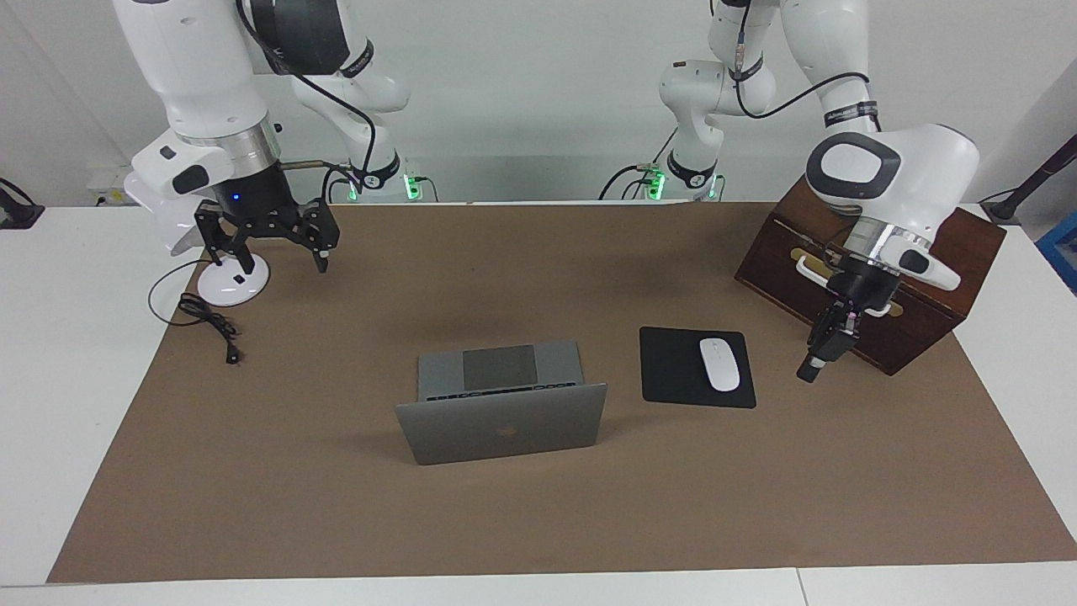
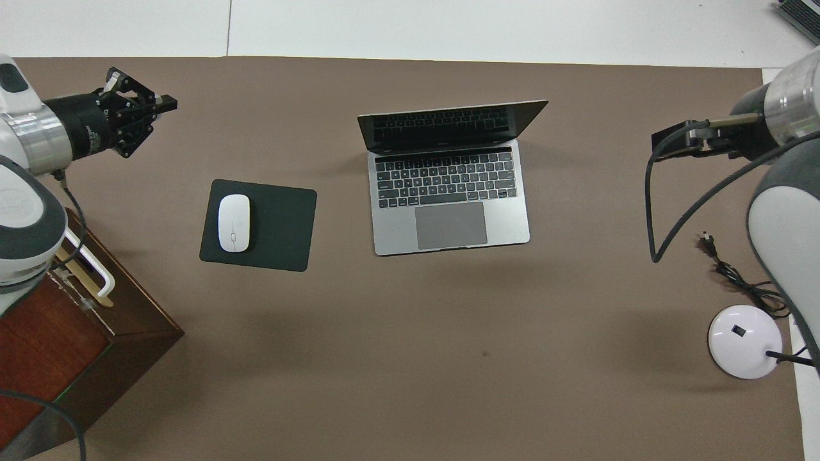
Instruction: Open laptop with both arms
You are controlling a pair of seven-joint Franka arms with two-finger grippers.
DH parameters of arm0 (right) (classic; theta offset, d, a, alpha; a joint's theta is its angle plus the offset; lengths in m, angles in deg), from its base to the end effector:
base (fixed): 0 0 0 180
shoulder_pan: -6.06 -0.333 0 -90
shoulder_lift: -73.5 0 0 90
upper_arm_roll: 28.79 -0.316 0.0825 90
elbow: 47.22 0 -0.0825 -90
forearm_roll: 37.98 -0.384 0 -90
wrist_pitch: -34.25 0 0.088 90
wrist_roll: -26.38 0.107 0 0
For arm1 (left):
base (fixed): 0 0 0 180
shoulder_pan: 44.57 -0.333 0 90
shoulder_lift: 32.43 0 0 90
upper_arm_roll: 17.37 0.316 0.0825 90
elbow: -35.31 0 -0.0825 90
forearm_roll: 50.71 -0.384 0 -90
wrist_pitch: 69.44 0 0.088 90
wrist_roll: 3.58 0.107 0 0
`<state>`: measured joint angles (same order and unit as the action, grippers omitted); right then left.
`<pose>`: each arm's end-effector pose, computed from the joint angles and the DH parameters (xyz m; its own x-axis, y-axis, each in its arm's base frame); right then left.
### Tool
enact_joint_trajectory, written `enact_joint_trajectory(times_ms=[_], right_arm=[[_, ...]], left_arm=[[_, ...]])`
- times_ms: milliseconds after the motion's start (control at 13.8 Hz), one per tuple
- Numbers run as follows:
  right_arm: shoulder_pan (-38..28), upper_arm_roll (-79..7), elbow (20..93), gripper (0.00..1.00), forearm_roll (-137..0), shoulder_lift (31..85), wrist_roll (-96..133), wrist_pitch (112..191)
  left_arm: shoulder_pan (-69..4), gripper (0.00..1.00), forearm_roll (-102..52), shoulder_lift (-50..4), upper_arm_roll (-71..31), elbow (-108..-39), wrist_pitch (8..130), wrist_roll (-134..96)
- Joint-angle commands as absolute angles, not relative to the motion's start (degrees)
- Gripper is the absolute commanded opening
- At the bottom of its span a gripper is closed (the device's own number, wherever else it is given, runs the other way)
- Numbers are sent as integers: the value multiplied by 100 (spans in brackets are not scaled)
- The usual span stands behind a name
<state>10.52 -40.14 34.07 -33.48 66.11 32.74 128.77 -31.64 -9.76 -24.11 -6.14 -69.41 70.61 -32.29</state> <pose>0.5997 0.0560 0.6311 0.9939 0.0106 0.1094 0.0061 -0.9991 0.0413 0.6392 -0.0260 0.5059 0.6191 0.7851 -0.0185 0.6016 -0.4590 0.6538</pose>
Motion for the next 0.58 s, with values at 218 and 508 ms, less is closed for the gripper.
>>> enact_joint_trajectory(times_ms=[218,508], right_arm=[[1169,-4066,3592,100,-3517,6840,3420,12759],[1169,-4057,3592,100,-3517,6919,3446,12724]], left_arm=[[-3235,0,-2748,-2329,-577,-6094,5768,-3698],[-3542,0,-3768,-2521,-586,-5690,4371,-3593]])
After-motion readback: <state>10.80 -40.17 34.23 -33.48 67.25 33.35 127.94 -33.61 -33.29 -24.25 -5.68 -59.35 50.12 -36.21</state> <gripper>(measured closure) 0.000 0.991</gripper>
